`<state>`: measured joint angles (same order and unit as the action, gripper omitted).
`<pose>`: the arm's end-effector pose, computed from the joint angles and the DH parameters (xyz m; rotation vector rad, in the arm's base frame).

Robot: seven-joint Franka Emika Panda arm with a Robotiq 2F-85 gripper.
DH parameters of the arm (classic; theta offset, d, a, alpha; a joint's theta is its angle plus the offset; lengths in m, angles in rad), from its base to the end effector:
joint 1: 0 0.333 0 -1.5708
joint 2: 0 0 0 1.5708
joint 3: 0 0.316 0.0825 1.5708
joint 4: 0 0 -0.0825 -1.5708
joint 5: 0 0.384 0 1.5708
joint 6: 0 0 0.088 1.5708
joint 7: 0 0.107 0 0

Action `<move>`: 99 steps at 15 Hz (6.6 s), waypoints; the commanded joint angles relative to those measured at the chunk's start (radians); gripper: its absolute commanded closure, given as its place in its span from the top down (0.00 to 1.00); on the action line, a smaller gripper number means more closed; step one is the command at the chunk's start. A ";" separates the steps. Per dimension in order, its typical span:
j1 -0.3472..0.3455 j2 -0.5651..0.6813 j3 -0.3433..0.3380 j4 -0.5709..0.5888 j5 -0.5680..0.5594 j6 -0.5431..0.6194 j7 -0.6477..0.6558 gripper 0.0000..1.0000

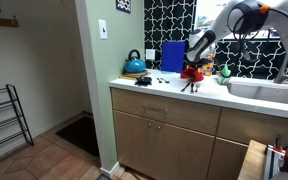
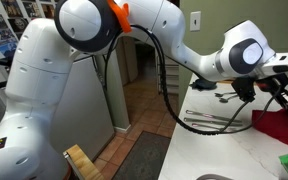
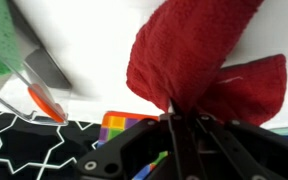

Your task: Unfold the red cloth

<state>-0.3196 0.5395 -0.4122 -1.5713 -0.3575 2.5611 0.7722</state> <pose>0.5791 -0.4416 0.4012 2.2055 -1.4201 0.6491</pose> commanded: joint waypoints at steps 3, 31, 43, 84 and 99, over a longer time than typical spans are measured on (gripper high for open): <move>0.049 0.002 -0.060 -0.002 -0.022 -0.203 -0.086 0.02; 0.138 0.002 -0.034 0.063 -0.039 -0.534 -0.084 1.00; 0.097 0.126 -0.020 0.152 0.001 -0.508 0.267 0.88; 0.097 0.178 -0.079 0.118 -0.027 -0.339 0.586 0.53; 0.097 0.121 -0.043 0.105 -0.001 -0.347 0.593 0.01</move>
<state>-0.2196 0.7181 -0.4880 -1.4252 -0.4001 2.2060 1.3919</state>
